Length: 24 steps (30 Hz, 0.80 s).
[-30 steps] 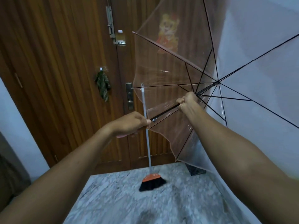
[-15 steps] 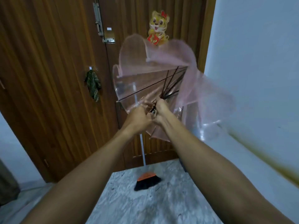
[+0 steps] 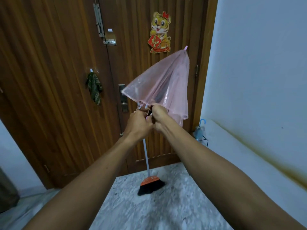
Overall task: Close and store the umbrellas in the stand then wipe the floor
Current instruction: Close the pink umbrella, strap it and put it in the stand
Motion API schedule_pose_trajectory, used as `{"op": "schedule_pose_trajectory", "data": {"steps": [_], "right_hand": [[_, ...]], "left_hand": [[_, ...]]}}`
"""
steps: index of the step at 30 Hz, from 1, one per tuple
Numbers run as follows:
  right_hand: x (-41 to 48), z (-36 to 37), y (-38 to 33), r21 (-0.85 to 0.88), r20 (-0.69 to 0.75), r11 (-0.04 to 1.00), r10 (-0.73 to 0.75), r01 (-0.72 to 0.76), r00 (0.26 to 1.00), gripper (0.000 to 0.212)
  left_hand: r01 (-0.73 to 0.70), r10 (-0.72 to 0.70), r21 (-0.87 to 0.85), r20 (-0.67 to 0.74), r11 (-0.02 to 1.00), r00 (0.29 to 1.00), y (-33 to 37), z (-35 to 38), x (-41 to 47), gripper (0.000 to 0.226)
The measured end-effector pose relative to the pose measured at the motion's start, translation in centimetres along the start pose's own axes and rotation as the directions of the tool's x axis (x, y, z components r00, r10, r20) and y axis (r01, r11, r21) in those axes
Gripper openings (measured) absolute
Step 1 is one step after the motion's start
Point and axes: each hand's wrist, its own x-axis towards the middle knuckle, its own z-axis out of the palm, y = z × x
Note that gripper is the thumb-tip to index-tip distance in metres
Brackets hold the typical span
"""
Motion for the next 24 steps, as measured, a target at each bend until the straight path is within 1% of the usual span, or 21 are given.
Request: {"op": "schedule_pose_trajectory", "data": {"steps": [2,4,7,9,12,15,17,18,20,22,23,24], "right_hand": [[-0.4,-0.4,-0.6,-0.016,0.072,1.0,0.018,-0.017,0.997,0.049],[-0.4,-0.6,-1.0,0.019,0.132,1.0,0.019,-0.021,0.991,0.057],[-0.6,-0.4,-0.8,0.023,0.147,0.999,0.032,-0.036,0.989,0.043],[-0.6,-0.4,-0.6,-0.031,0.157,0.999,0.043,-0.039,0.987,0.04],[-1.4,-0.4,-0.6,-0.146,0.186,0.989,0.039,-0.012,0.982,0.026],[-2.2,-0.4,-0.8,-0.287,0.199,0.957,0.022,0.037,0.98,0.026],[-3.4,-0.4,-1.3,-0.392,0.231,0.91,-0.046,0.136,0.972,0.025],[-4.0,-0.4,-1.8,-0.415,0.245,0.887,-0.105,0.202,0.964,0.024],[-5.3,-0.5,-3.1,-0.352,0.242,0.876,-0.256,0.331,0.936,0.021],[-5.9,-0.6,-4.4,-0.237,0.166,0.857,-0.429,0.458,0.888,0.017],[-6.2,-0.6,-5.1,-0.206,0.091,0.832,-0.507,0.514,0.857,0.014],[-6.0,-0.5,-5.6,-0.21,0.0,0.804,-0.569,0.556,0.823,0.011]], "left_hand": [[0.023,-0.024,-0.016,-0.032,1.0,0.999,-0.1,-0.6,0.1,0.028],[0.038,-0.04,-0.043,-0.049,0.998,0.998,-0.1,-1.0,0.3,0.032],[0.038,-0.041,-0.058,-0.041,0.998,0.998,-0.4,-1.6,0.2,0.035],[0.047,-0.05,-0.075,-0.037,0.996,0.998,-0.8,-1.8,0.1,0.036],[0.09,-0.097,-0.142,-0.041,0.986,0.994,-1.4,-2.0,0.1,0.038],[0.155,-0.171,-0.158,-0.092,0.975,0.981,-2.1,-2.3,0.7,0.042],[0.171,-0.194,-0.162,-0.139,0.972,0.971,-2.7,-2.8,1.4,0.046],[0.167,-0.193,-0.161,-0.162,0.973,0.968,-2.9,-3.0,1.6,0.048],[0.146,-0.178,-0.167,-0.196,0.975,0.964,-3.2,-3.5,1.9,0.051],[0.117,-0.161,-0.207,-0.21,0.971,0.964,-3.3,-3.6,1.9,0.054],[0.105,-0.152,-0.22,-0.21,0.97,0.966,-3.3,-3.7,1.9,0.054],[0.09,-0.138,-0.227,-0.206,0.97,0.969,-3.2,-3.7,1.7,0.054]]}}
